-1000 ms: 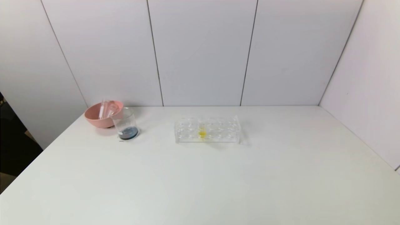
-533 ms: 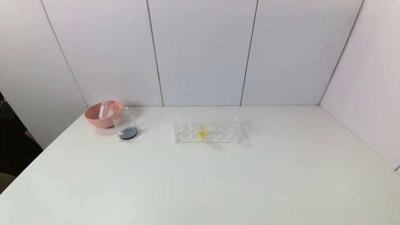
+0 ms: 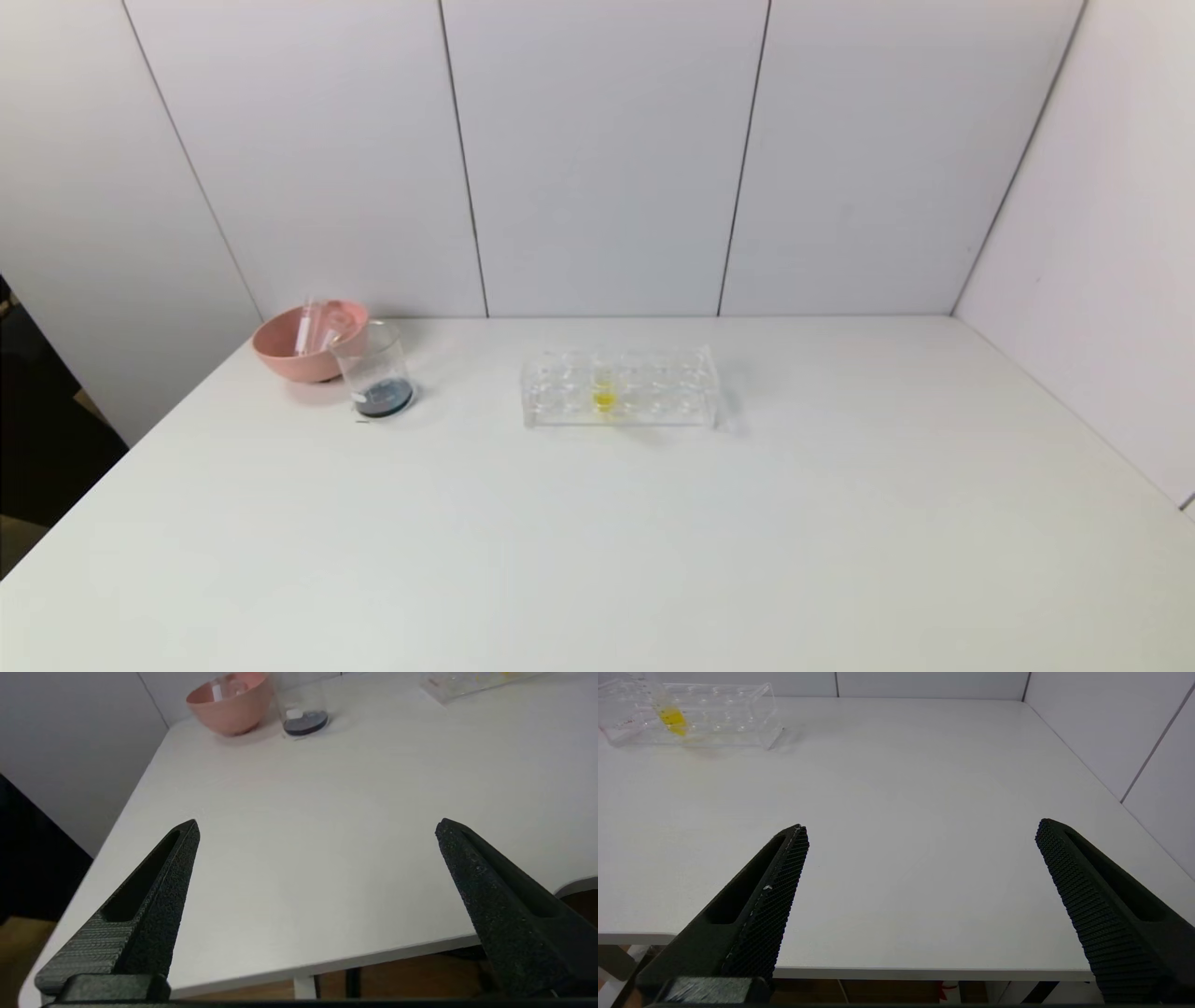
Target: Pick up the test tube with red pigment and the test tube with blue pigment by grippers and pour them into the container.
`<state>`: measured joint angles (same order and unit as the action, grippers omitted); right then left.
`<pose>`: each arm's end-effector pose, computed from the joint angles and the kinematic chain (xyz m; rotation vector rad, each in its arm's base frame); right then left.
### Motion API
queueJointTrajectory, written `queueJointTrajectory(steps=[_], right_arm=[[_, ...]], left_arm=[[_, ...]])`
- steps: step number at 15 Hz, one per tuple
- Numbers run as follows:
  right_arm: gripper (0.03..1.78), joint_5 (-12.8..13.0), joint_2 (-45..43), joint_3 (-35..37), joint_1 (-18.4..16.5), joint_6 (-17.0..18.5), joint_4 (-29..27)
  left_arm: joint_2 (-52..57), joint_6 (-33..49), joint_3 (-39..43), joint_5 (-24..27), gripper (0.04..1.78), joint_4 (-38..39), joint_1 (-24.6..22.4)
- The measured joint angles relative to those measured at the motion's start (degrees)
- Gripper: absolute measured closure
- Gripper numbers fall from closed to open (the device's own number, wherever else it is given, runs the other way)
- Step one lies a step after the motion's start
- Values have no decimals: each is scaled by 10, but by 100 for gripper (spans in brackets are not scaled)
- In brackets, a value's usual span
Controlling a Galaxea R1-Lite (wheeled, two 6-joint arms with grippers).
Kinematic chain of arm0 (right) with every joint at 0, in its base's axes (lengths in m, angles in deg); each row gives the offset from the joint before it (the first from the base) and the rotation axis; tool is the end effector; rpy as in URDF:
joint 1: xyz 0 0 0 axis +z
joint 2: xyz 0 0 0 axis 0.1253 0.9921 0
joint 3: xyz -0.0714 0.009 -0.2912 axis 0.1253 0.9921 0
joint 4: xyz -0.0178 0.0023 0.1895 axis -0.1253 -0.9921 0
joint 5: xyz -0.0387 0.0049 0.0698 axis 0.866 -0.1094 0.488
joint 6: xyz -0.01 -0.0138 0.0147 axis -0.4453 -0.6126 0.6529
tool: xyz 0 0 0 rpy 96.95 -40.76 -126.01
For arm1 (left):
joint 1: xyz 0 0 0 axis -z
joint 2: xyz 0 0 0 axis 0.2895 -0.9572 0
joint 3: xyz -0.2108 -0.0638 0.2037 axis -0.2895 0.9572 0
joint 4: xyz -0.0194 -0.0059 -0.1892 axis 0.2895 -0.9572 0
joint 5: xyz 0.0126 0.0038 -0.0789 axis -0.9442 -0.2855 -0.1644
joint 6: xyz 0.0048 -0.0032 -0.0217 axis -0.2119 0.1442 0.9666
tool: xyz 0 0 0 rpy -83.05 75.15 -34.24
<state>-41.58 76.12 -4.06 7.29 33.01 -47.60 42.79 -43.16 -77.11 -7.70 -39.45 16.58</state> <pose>-0.0227 0.0000 0.0746 -0.0026 0.0079 0.0016 -0.0235 -0.0016 0.0765 0.1783 -0.0040 -0.0620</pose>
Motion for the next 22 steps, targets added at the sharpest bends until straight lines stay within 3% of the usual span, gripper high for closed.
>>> queueJointTrajectory(steps=[3, 22], right_arm=[[4, 0, 0, 0, 0, 0, 0], [4, 0, 0, 0, 0, -2, 0]], left_arm=[[0, 61, 3, -24, 6, 2, 0], [0, 64, 4, -26, 6, -1, 0]])
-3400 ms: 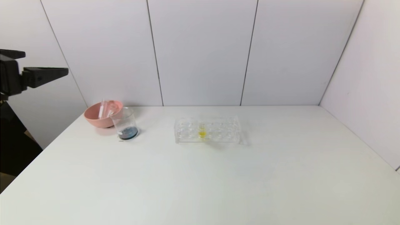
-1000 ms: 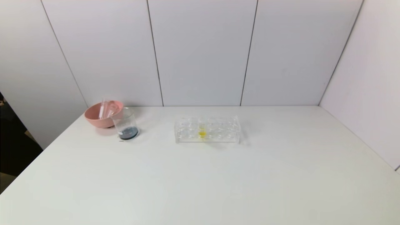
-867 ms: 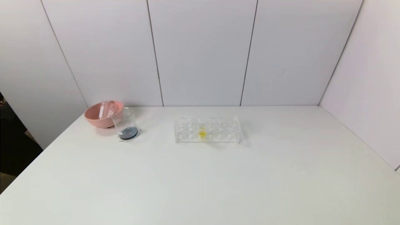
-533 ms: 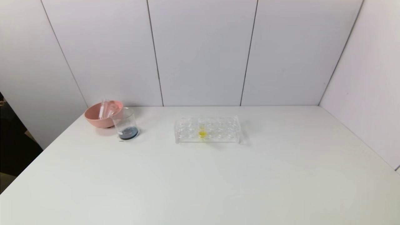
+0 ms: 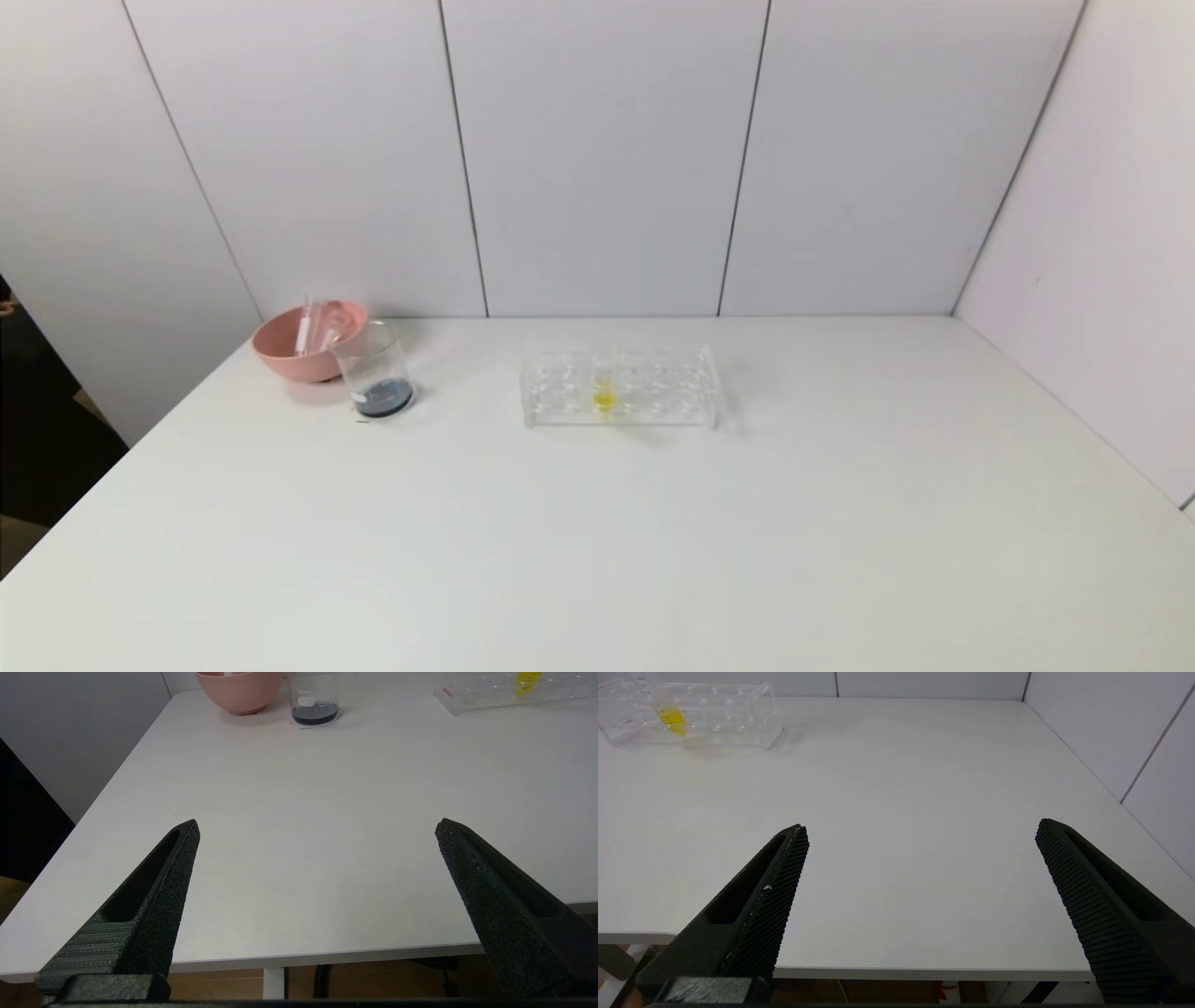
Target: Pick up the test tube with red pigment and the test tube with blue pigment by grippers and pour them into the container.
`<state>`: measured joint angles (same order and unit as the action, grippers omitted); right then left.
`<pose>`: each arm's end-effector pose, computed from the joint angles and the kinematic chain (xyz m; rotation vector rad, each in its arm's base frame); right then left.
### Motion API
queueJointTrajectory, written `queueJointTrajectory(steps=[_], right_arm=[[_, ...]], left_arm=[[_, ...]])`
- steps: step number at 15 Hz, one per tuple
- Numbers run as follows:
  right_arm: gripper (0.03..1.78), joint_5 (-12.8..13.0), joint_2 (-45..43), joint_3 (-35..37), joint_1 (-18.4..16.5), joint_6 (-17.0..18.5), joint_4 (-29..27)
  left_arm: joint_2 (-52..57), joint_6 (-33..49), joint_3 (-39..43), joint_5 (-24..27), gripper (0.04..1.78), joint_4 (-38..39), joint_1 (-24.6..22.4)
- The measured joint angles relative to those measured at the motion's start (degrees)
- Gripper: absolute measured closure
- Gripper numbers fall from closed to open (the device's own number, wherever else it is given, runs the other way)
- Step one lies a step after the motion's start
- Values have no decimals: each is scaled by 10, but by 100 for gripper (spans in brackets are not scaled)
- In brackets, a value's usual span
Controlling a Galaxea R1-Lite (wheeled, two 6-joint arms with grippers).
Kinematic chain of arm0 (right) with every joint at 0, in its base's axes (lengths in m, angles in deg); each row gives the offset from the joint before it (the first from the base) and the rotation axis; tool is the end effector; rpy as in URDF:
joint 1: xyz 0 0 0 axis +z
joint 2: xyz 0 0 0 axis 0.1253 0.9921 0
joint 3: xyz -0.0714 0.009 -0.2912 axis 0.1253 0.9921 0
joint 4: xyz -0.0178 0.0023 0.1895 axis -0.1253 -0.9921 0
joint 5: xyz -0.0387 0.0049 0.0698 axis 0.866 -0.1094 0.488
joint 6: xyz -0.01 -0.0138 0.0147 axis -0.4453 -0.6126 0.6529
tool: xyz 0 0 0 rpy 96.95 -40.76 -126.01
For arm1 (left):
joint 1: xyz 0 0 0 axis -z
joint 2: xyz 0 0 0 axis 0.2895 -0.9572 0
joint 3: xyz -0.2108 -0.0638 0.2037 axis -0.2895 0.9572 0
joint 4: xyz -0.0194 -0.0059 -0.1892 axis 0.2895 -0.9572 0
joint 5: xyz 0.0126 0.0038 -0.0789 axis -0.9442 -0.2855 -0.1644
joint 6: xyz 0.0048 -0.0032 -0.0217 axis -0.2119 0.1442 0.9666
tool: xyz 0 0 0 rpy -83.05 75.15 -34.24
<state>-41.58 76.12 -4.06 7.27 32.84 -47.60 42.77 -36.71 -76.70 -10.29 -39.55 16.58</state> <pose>-0.0227 0.0000 0.0746 -0.0056 0.0079 0.0013 -0.0229 -0.0006 0.0744 0.0657 0.0103 -0.0171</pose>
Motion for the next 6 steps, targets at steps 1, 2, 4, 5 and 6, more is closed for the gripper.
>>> queueJointTrajectory(steps=[1, 2, 4, 5, 6], right_arm=[[4, 0, 0, 0, 0, 0, 0], [4, 0, 0, 0, 0, 1, 0], [4, 0, 0, 0, 0, 1, 0], [4, 0, 0, 0, 0, 2, 0], [4, 0, 0, 0, 0, 2, 0]], left_arm=[[0, 0, 0, 0, 6, 0, 0], [0, 0, 0, 0, 6, 0, 0], [0, 0, 0, 0, 6, 0, 0], [0, 0, 0, 0, 6, 0, 0], [0, 0, 0, 0, 6, 0, 0]])
